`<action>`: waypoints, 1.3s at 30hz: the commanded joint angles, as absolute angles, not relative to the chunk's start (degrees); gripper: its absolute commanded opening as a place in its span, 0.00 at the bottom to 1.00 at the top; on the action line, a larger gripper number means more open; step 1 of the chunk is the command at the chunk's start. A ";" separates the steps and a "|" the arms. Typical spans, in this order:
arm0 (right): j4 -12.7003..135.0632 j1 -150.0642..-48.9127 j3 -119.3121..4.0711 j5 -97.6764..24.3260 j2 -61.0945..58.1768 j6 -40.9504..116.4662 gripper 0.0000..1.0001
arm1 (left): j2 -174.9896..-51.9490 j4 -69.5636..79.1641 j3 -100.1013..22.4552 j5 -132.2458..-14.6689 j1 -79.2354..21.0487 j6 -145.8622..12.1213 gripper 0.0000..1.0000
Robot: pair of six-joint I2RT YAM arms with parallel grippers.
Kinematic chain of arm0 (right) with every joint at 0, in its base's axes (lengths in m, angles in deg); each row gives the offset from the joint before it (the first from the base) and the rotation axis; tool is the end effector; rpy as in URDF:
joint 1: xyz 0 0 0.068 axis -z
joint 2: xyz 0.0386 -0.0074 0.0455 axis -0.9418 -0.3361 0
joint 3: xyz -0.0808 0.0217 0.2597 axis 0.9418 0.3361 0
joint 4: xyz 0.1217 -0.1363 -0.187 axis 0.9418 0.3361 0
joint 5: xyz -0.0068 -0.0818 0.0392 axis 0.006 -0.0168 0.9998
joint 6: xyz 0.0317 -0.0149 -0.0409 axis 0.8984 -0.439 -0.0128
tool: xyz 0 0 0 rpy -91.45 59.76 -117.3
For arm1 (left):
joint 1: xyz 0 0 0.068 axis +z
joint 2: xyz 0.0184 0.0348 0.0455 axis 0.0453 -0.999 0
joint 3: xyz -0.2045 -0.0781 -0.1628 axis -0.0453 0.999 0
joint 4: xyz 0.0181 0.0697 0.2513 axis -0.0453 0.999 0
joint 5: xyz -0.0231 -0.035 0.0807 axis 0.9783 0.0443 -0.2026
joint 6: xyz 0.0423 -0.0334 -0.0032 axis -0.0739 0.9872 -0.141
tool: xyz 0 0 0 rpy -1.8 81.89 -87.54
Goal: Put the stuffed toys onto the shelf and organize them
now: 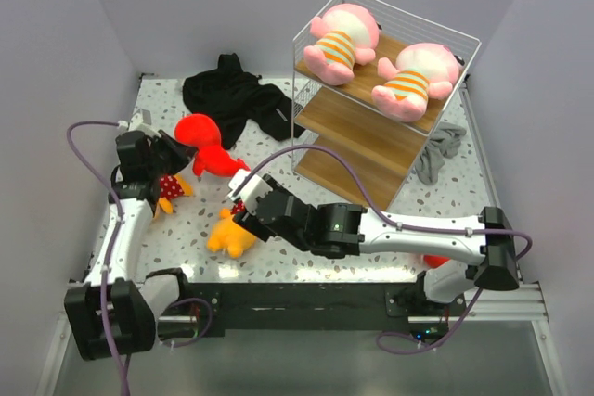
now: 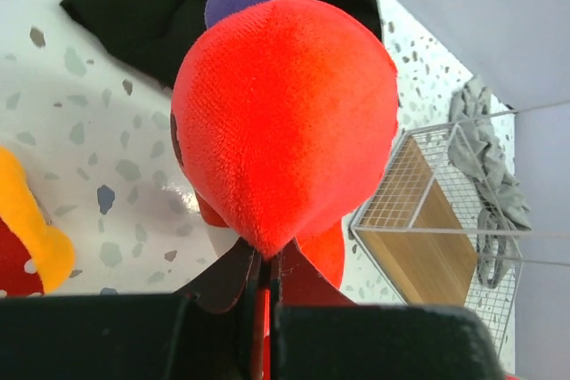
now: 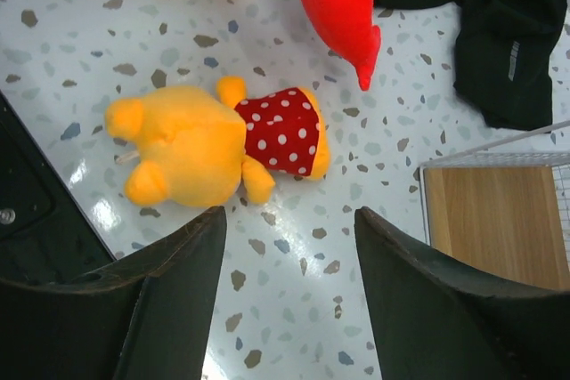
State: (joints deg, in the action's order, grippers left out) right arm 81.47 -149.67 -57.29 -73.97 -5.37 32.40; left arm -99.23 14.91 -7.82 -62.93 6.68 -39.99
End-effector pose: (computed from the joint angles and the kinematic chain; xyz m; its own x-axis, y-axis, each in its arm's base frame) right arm 0.0801 0.3297 0.3411 -0.1140 -0.4849 -0.8671 -0.7722 0.5924 -0.2298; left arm 0.2372 0.0272 0.2667 -0.4426 -0.6689 -0.5972 -0.1879 0.7204 -0.6676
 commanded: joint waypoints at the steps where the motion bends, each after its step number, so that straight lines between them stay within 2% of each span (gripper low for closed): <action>1: 73.34 -150.78 -62.23 -79.46 -9.57 27.09 0.69 | -93.09 20.26 -10.25 -61.51 6.46 -44.26 0.00; 2: 70.81 -151.48 -62.93 -80.86 -11.76 23.25 0.74 | -92.39 21.48 -10.16 -59.76 6.46 -44.43 0.00; 7: 60.77 -153.94 -65.21 -93.85 -20.29 6.71 0.84 | -87.38 23.78 -7.79 -52.38 6.46 -43.47 0.00; 12: 51.28 -154.03 -66.80 -96.69 -28.91 -6.31 0.86 | -83.50 25.44 -8.57 -50.08 6.46 -43.47 0.00; 15: 42.77 -153.95 -68.11 -102.66 -33.03 -15.09 0.86 | -83.24 27.73 -9.89 -48.32 6.46 -43.91 0.00; 18: 36.43 -153.60 -68.91 -104.52 -34.98 -21.96 0.82 | -82.27 29.75 -9.98 -47.71 6.55 -44.70 0.00; 21: 34.84 -152.45 -70.49 -106.79 -37.18 -22.93 0.69 | -80.78 30.90 -9.46 -47.00 6.28 -44.61 0.00; 24: 32.82 -151.92 -70.41 -107.77 -37.98 -22.76 0.25 | -79.46 31.25 -9.19 -46.04 5.93 -44.52 0.00; 25: 32.73 -151.92 -70.06 -108.03 -37.45 -22.32 0.14 | -79.20 31.25 -9.28 -45.51 5.93 -44.52 0.01; 26: 36.03 -152.01 -70.23 -107.60 -36.84 -18.32 0.00 | -78.94 31.16 -9.72 -45.33 6.02 -44.52 0.10; 27: 39.63 -152.10 -70.40 -106.90 -35.96 -14.62 0.00 | -78.93 31.16 -9.98 -45.33 6.02 -44.26 0.33; 28: 43.76 -152.10 -71.10 -103.94 -35.08 -4.40 0.00 | -79.02 30.81 -10.51 -45.33 5.93 -44.17 0.41; 30: 54.85 -152.01 -70.50 -98.66 -30.26 6.11 0.00 | -80.42 30.81 -12.61 -45.42 5.93 -44.00 0.55; 33: 58.02 -152.10 -65.67 -93.19 -23.14 19.74 0.00 | -83.23 31.25 -16.21 -46.47 6.02 -44.35 0.66; 34: 60.39 -152.10 -63.74 -91.18 -21.56 27.79 0.00 | -83.85 31.77 -17.01 -47.17 5.93 -44.78 0.69; 39: 61.82 -152.45 -51.28 -84.22 -9.51 46.21 0.00 | -87.54 32.13 -20.35 -50.51 5.93 -46.37 0.80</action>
State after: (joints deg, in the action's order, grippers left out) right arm 60.18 -152.31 -59.13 -90.77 -18.48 23.13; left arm -85.90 32.33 -17.05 -48.62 6.25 -44.41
